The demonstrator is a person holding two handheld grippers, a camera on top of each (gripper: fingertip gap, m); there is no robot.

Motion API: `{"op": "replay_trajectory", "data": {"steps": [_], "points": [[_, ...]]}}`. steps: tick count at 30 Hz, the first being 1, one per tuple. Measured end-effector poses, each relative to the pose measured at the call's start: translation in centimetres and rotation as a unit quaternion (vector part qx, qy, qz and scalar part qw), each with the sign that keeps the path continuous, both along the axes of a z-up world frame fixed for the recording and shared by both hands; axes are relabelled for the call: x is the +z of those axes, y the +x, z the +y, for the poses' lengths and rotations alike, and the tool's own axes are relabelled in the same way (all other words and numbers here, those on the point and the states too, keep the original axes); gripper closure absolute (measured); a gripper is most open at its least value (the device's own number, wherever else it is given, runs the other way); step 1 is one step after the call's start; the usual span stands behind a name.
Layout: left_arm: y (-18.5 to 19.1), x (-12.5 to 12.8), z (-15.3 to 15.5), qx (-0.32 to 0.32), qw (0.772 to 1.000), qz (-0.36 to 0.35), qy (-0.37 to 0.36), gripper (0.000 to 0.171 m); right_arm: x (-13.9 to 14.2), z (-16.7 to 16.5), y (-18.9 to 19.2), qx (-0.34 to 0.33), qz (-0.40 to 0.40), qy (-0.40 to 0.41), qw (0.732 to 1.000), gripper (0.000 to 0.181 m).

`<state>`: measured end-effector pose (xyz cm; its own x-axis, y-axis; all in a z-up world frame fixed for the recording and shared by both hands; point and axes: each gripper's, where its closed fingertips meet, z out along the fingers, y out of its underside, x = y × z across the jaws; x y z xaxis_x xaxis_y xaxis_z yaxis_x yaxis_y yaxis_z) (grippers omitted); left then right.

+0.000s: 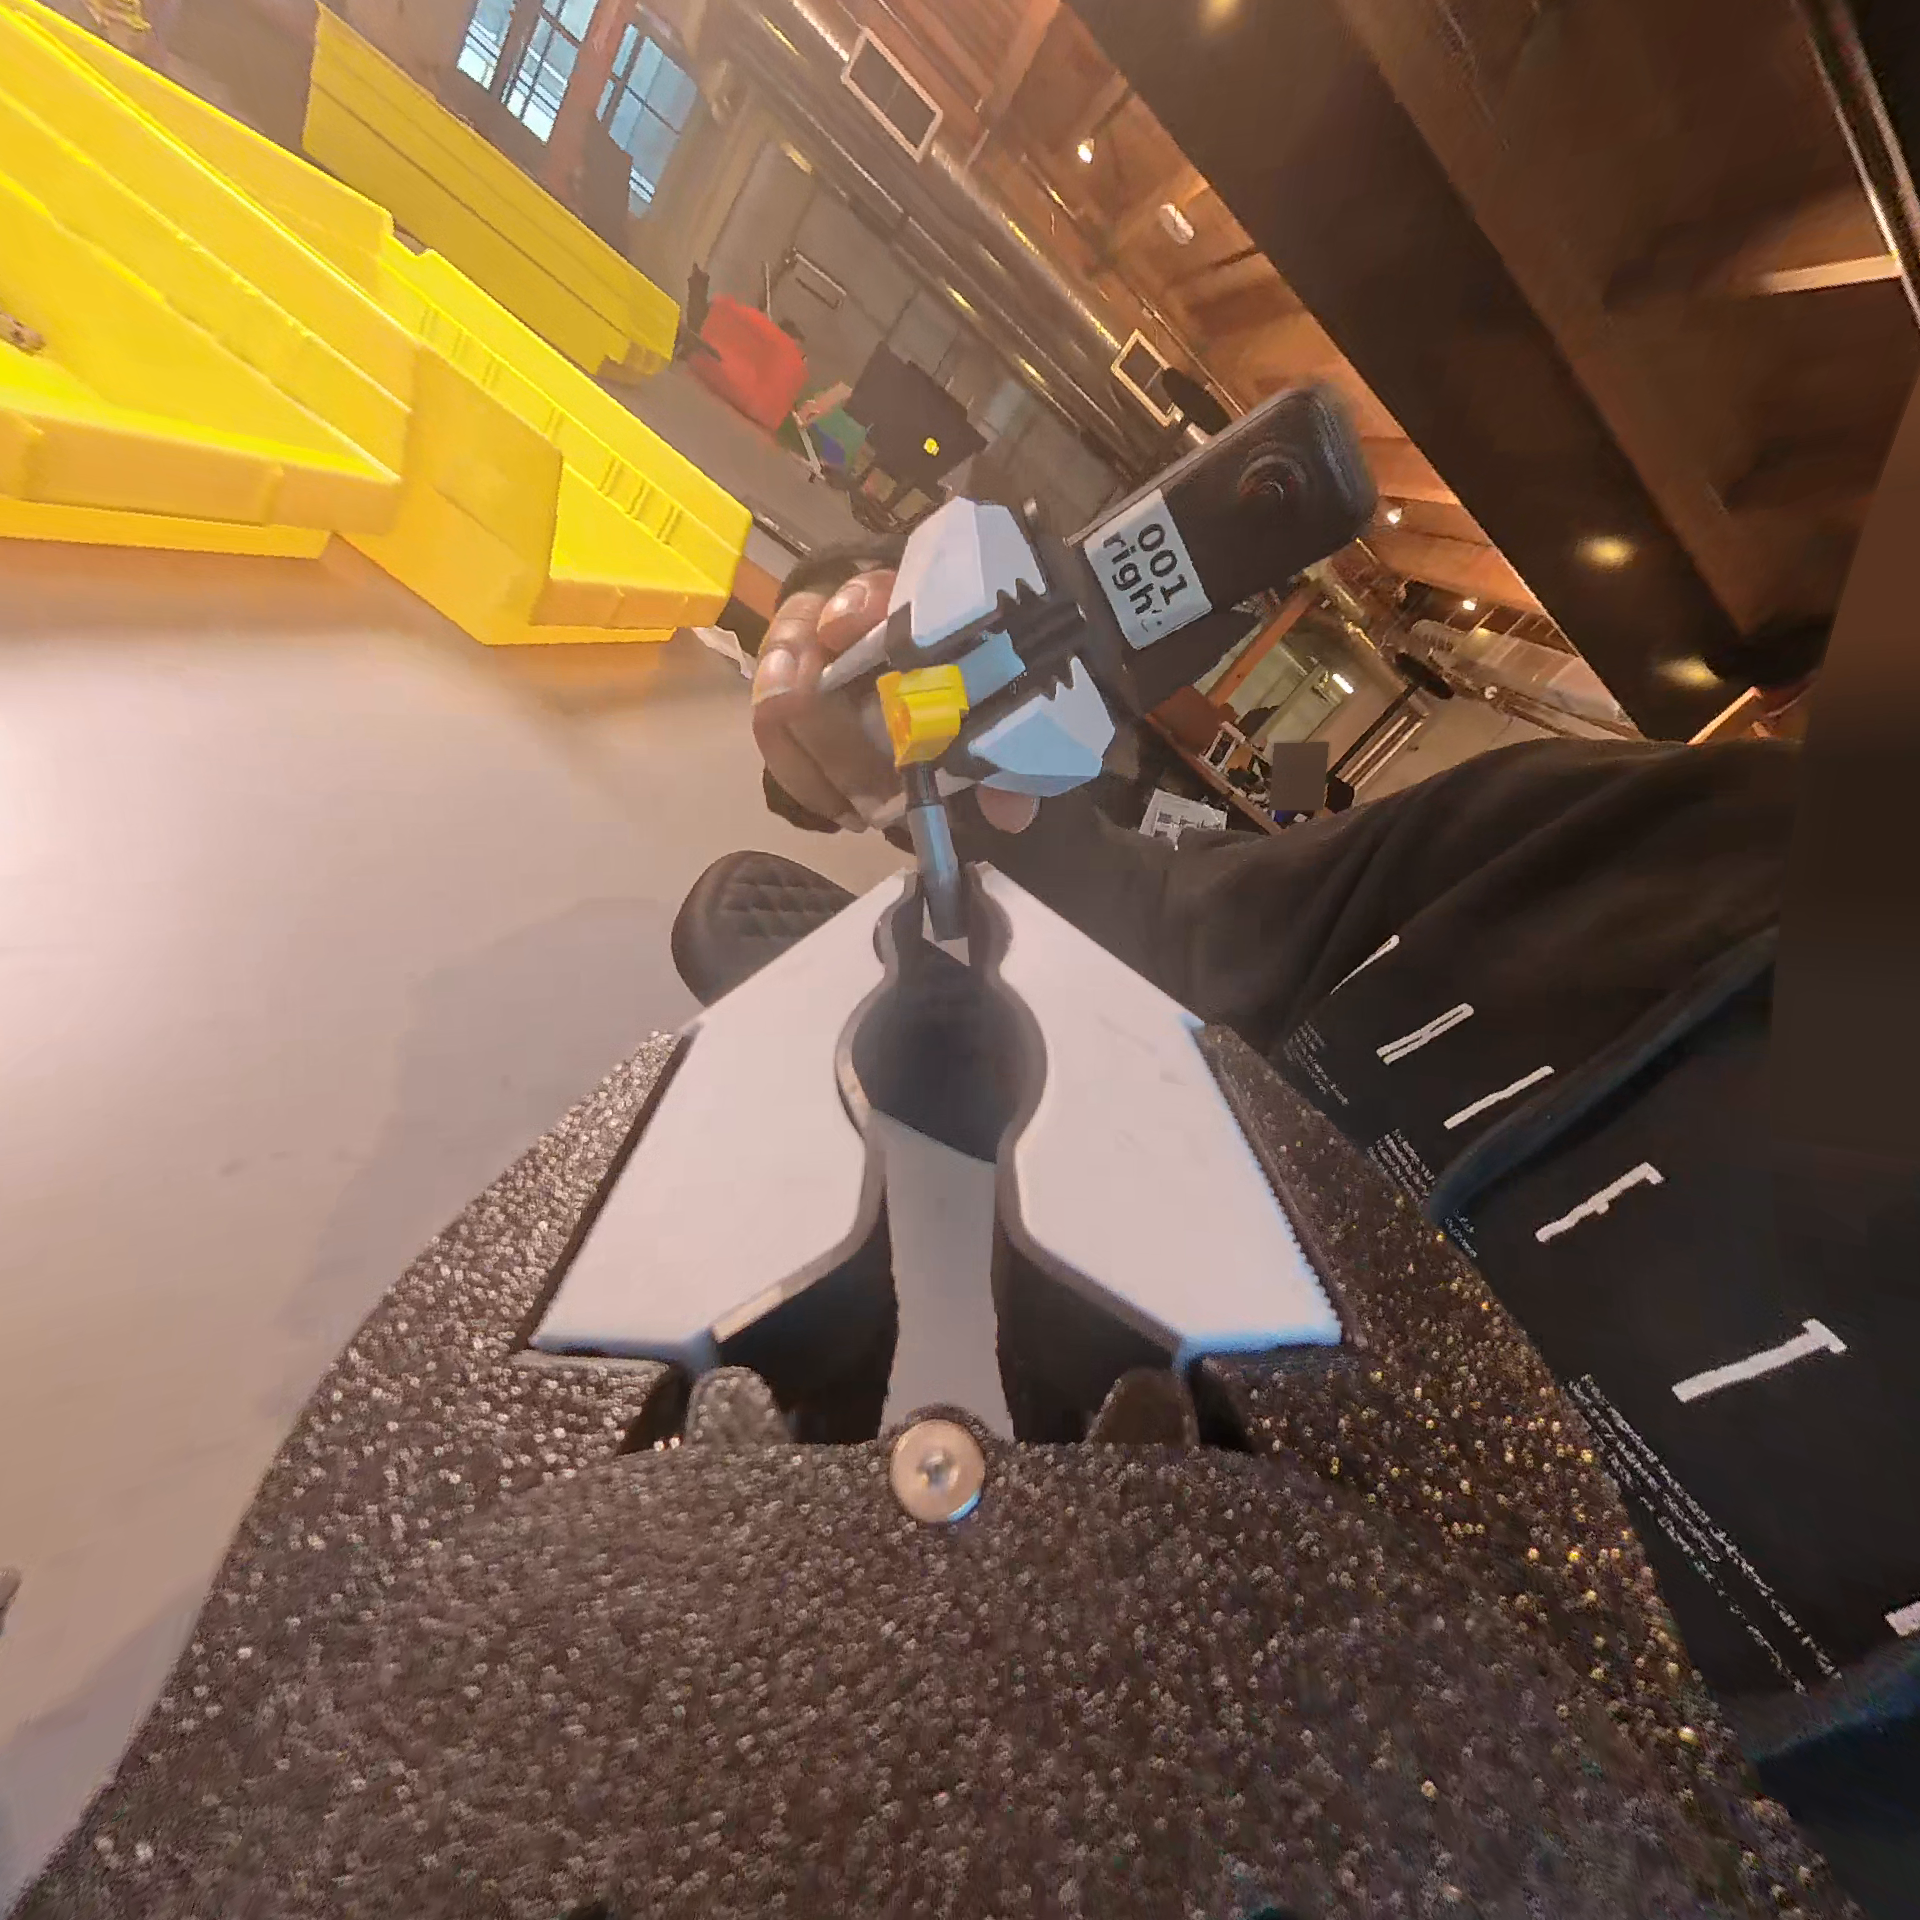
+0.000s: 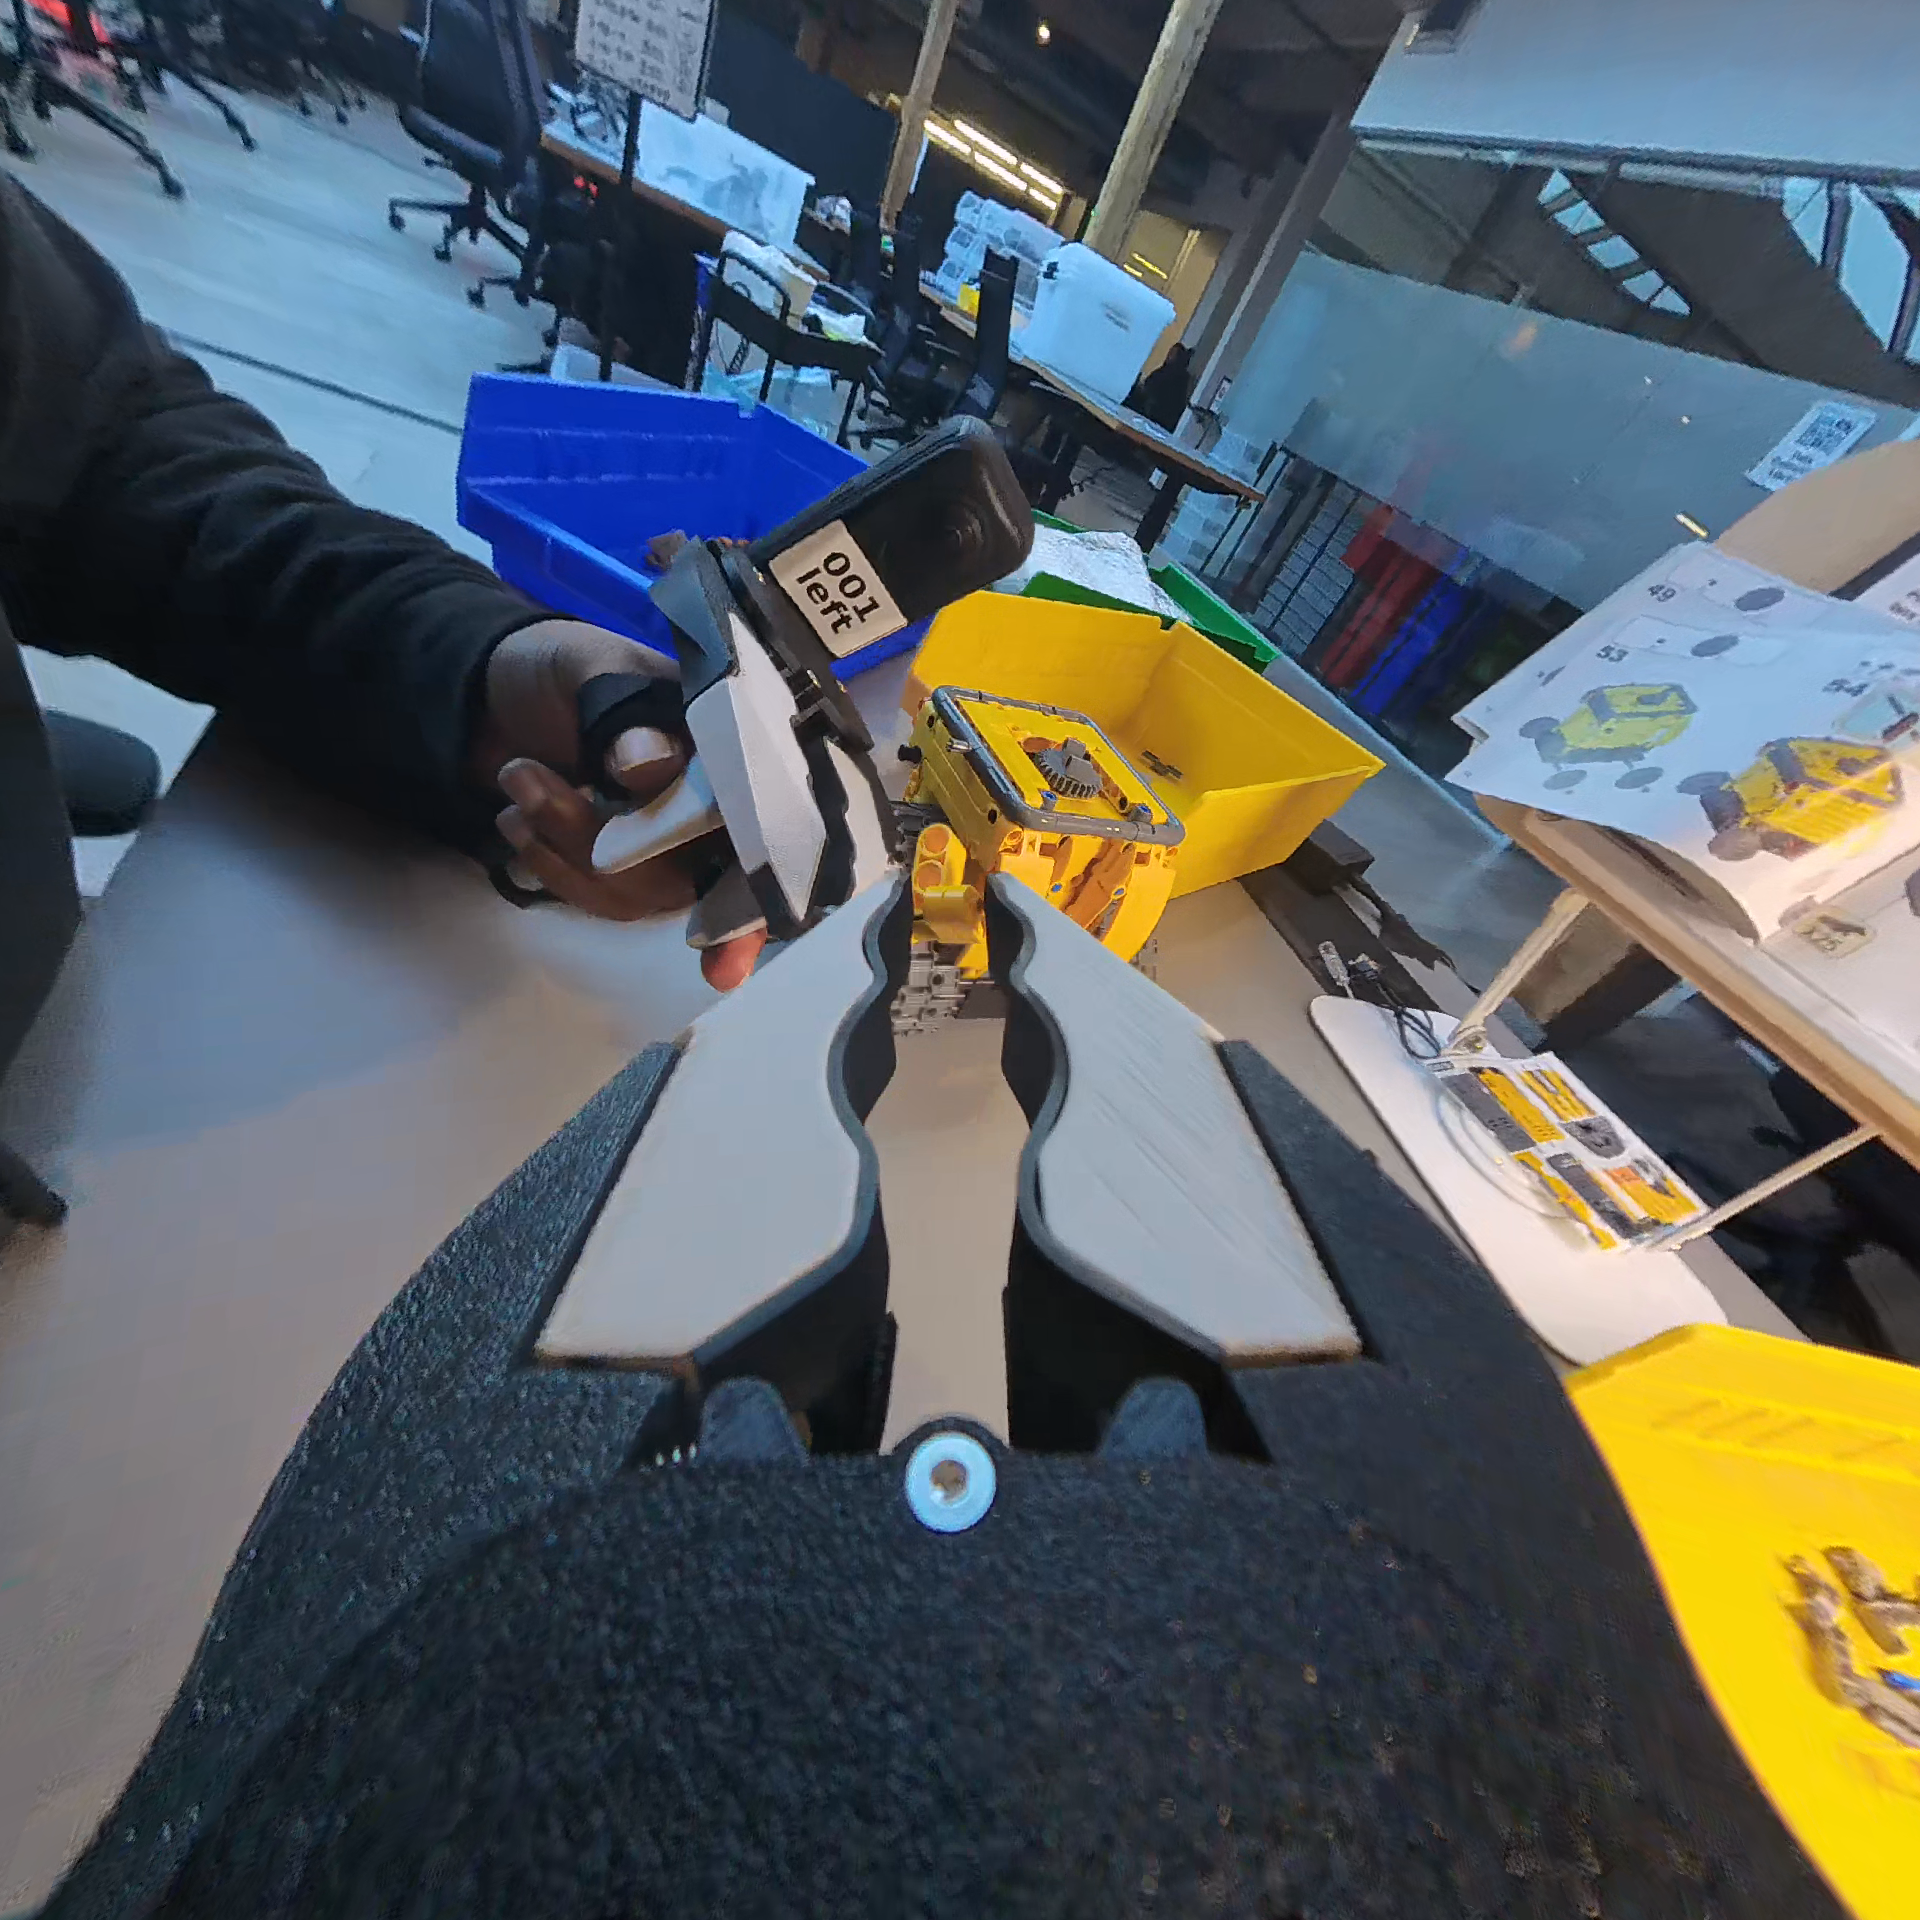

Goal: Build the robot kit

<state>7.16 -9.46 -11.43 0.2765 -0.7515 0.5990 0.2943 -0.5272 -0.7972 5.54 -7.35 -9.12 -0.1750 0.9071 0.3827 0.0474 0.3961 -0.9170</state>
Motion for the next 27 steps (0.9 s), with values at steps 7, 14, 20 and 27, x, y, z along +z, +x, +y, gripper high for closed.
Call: {"op": "replay_trajectory", "data": {"steps": [7, 14, 20, 27], "points": [[-0.5, 0.2, 0.3, 0.021, 1.0, -0.002, 0.002, 0.165, 0.0, 0.6, -0.5, -0.001, 0.032, -0.082, 0.996, 0.171], [0.1, 0.0, -0.3, 0.011, 1.0, 0.02, 0.016, 0.164, -0.6, 0.2, -0.9, 0.009, 0.029, -0.087, 0.996, 0.174], [0.3, -0.2, -0.4, 0.018, 0.998, 0.048, 0.037, 0.165, -0.6, -0.1, -0.8, 0.031, 0.026, -0.132, 0.99, 0.174], [0.3, -0.4, -0.5, 0.017, 0.997, 0.061, 0.049, 0.166, -0.8, -0.2, -0.7, 0.035, 0.018, -0.136, 0.99, 0.174]]}}
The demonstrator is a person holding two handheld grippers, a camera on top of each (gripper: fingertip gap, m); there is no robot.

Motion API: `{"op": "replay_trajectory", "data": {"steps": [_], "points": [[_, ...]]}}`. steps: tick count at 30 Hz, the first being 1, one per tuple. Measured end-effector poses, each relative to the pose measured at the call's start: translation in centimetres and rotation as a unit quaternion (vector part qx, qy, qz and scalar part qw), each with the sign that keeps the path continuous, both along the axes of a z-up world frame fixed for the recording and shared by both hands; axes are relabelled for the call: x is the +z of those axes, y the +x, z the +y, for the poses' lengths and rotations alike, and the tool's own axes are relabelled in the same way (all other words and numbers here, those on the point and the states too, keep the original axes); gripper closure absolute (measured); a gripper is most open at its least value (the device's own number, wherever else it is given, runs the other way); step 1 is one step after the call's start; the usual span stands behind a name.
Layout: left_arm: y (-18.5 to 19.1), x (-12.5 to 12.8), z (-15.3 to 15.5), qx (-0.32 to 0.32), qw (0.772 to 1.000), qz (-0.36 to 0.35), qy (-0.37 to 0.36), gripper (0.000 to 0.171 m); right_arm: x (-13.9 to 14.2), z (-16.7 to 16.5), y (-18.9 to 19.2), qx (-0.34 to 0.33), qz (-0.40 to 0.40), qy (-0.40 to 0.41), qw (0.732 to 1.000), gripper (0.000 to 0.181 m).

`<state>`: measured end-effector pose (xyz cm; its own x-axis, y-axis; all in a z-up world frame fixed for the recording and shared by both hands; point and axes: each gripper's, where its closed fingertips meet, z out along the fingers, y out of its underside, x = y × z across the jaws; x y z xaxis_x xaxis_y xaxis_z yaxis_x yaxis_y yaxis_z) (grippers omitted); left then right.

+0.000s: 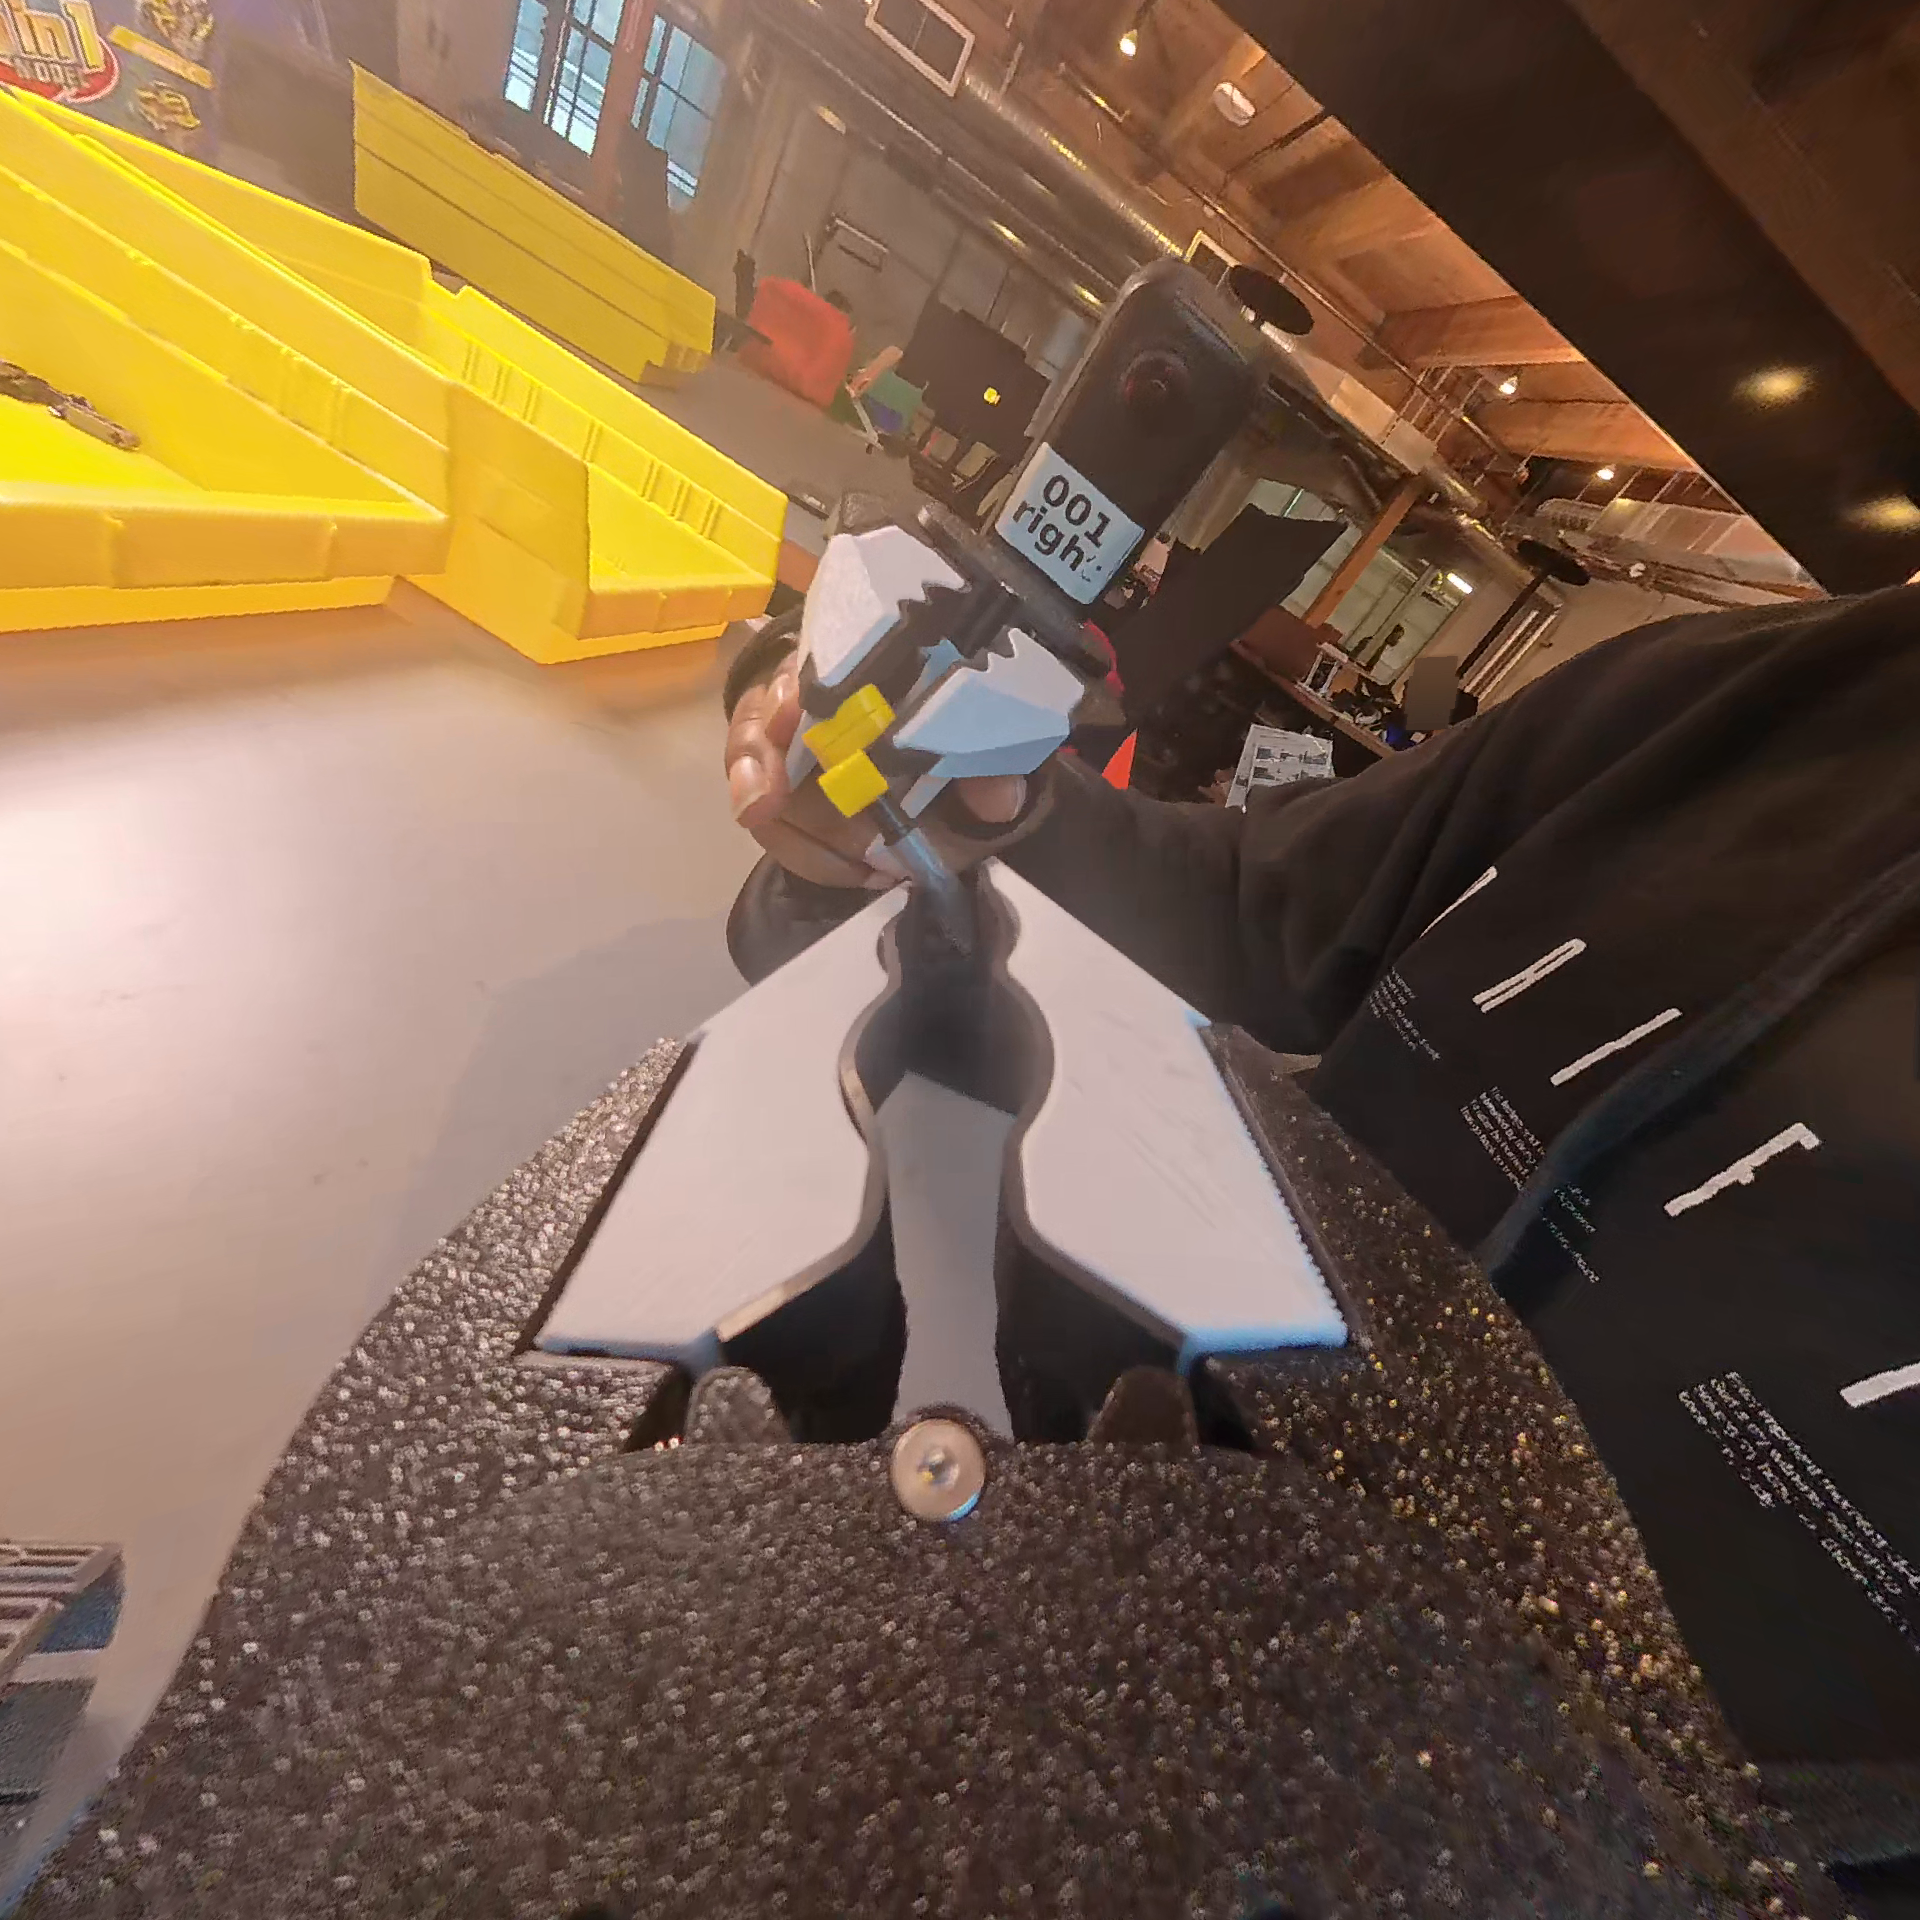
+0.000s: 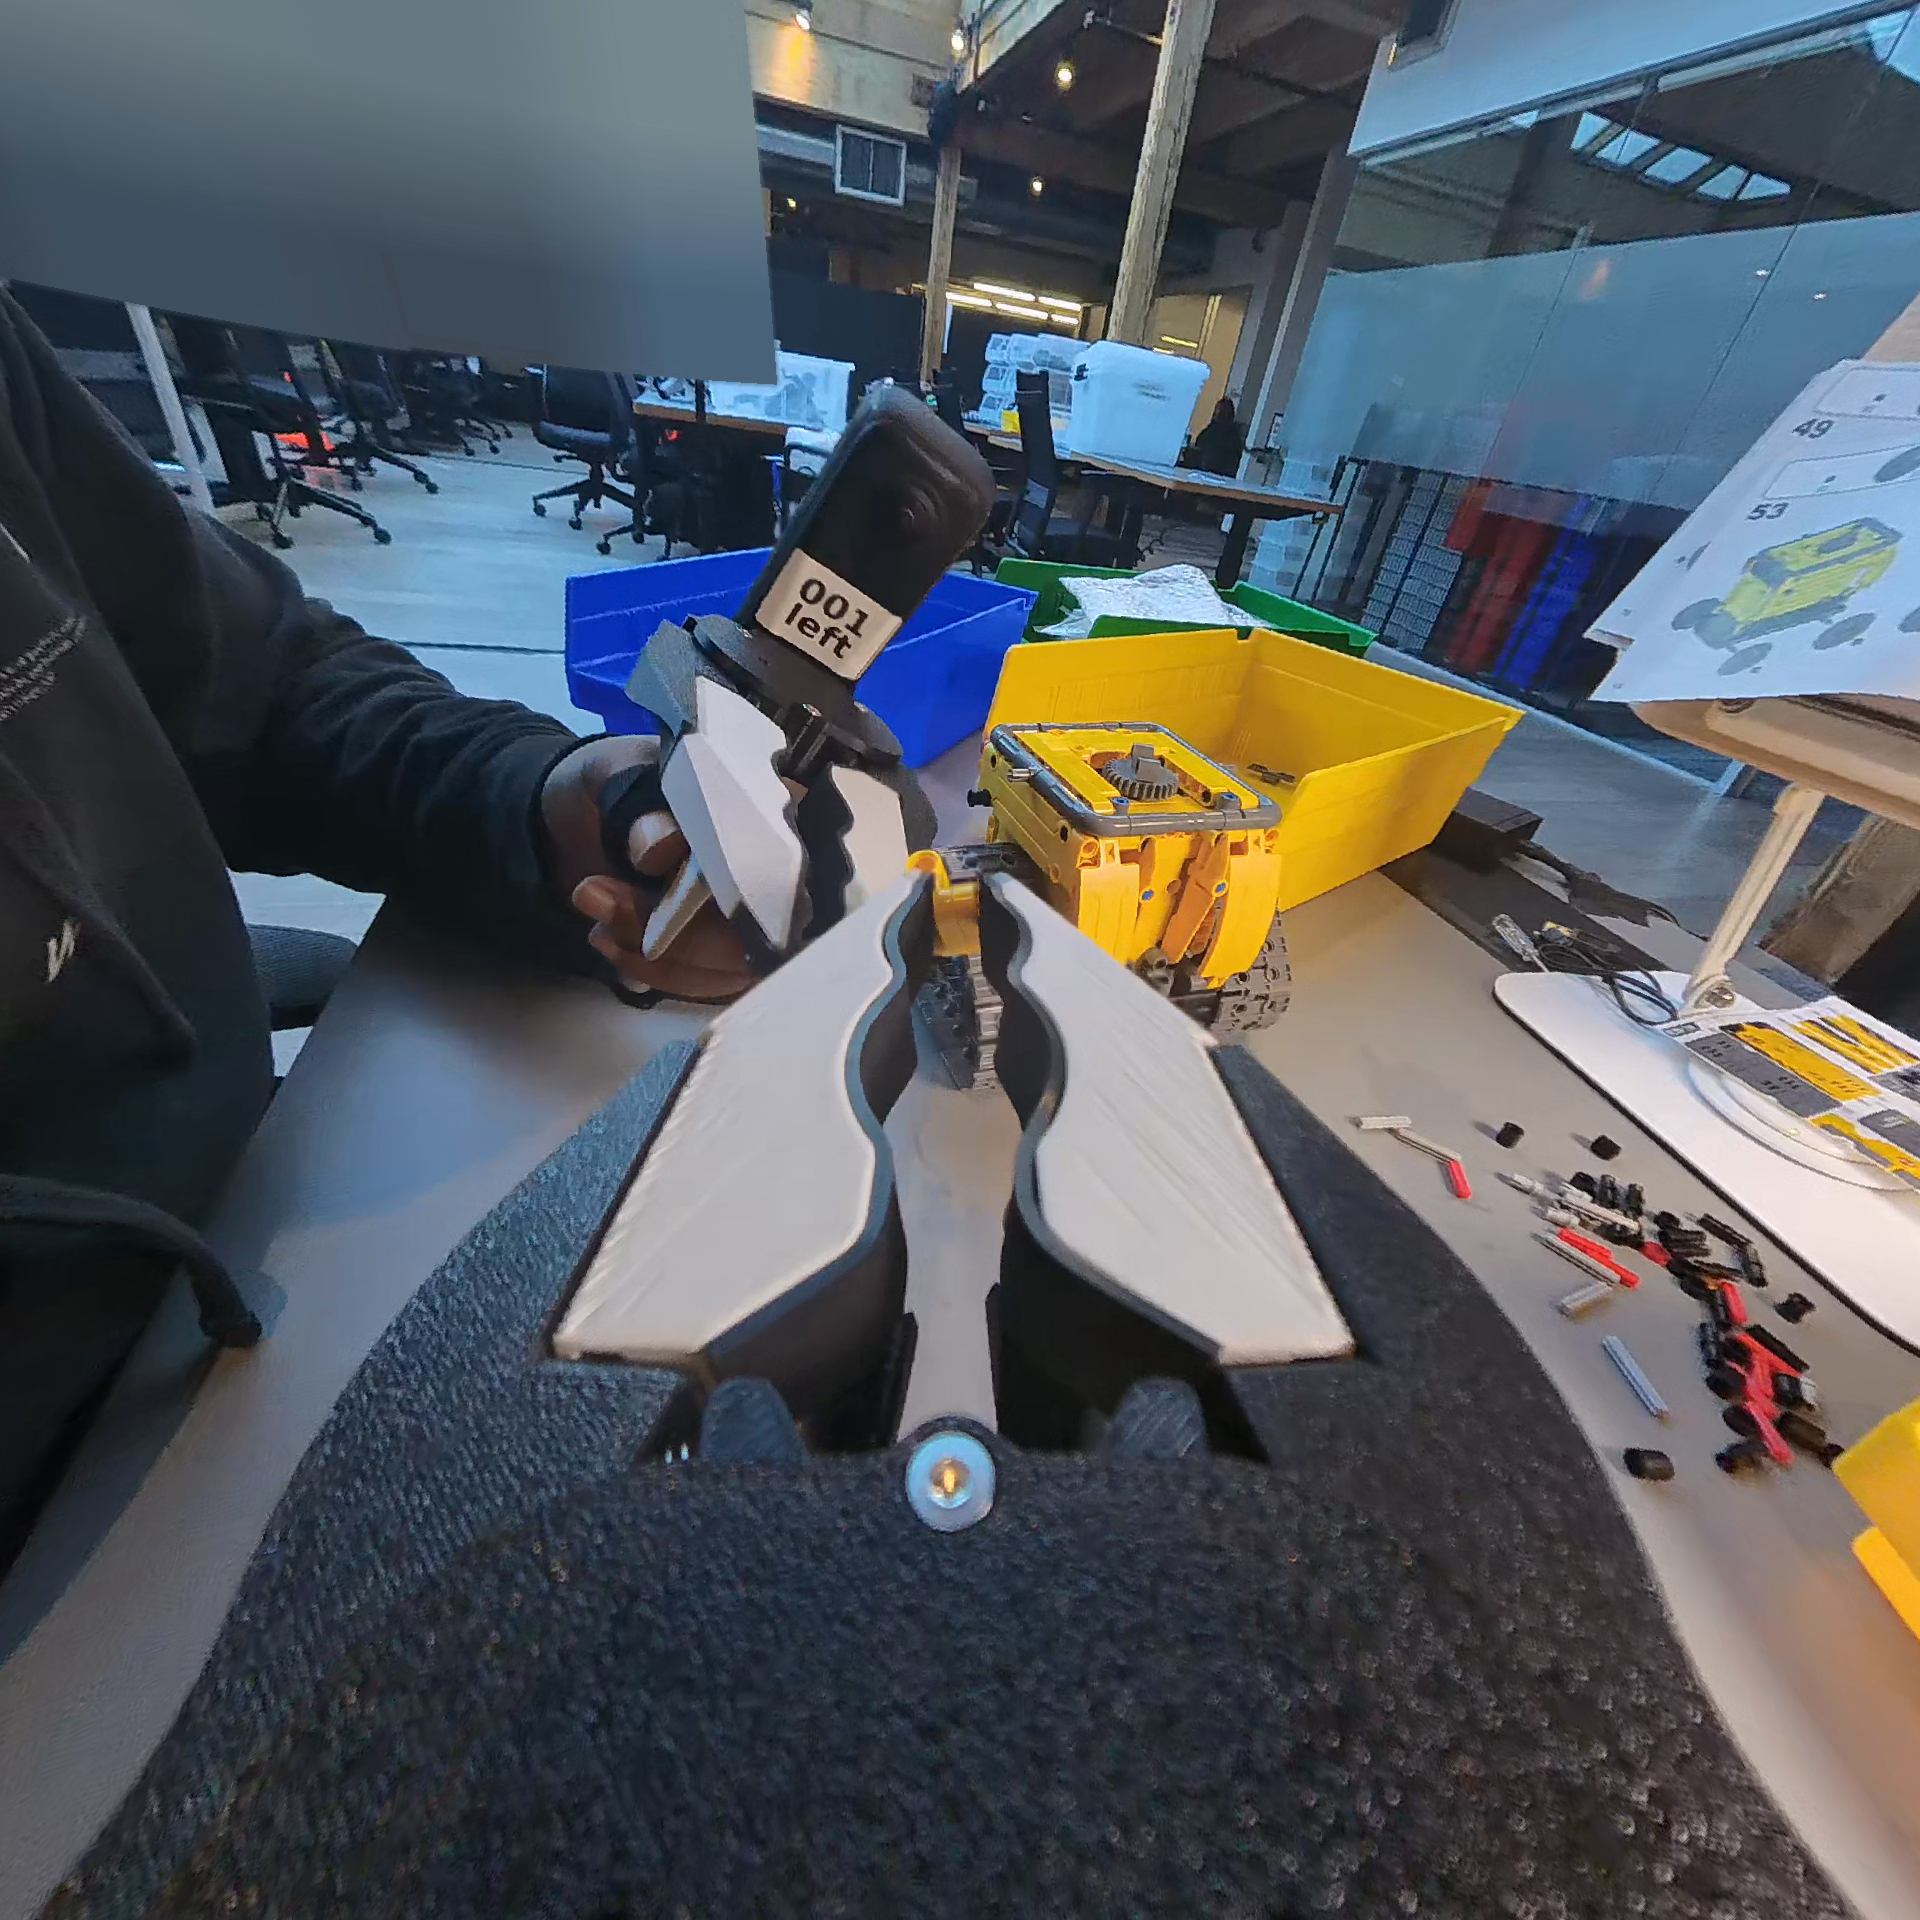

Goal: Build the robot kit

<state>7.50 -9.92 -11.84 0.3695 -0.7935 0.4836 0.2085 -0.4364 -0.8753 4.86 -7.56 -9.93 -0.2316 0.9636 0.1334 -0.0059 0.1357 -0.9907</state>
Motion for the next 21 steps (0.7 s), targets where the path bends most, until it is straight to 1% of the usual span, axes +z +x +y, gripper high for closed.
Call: {"op": "replay_trajectory", "data": {"steps": [2, 4, 7, 9, 17, 21], "points": [[0.1, -0.1, -0.1, -0.003, 1.0, 0.006, 0.003, 0.166, -0.2, 0.0, 0.1, 0.004, -0.001, -0.012, 1.0, 0.173], [0.0, -0.8, 0.3, 0.004, 1.0, 0.017, -0.007, 0.167, 0.3, -0.4, 0.3, 0.012, 0.016, -0.017, 1.0, 0.171], [-0.1, -1.0, 0.5, 0.01, 1.0, 0.028, 0.001, 0.166, 0.6, -0.6, 0.4, 0.007, 0.028, 0.019, 0.999, 0.17], [-0.2, -0.8, 0.6, 0.012, 1.0, 0.026, 0.002, 0.166, 0.7, -0.6, 0.6, 0.007, 0.029, 0.032, 0.999, 0.169], [-0.5, -0.6, 0.7, 0.014, 1.0, 0.011, -0.004, 0.166, 1.0, -0.3, 0.4, -0.031, 0.032, 0.125, 0.991, 0.166], [-0.7, -0.5, 0.8, 0.015, 1.0, 0.003, -0.008, 0.166, 0.6, -0.3, 0.3, -0.039, 0.025, 0.144, 0.989, 0.166]]}}
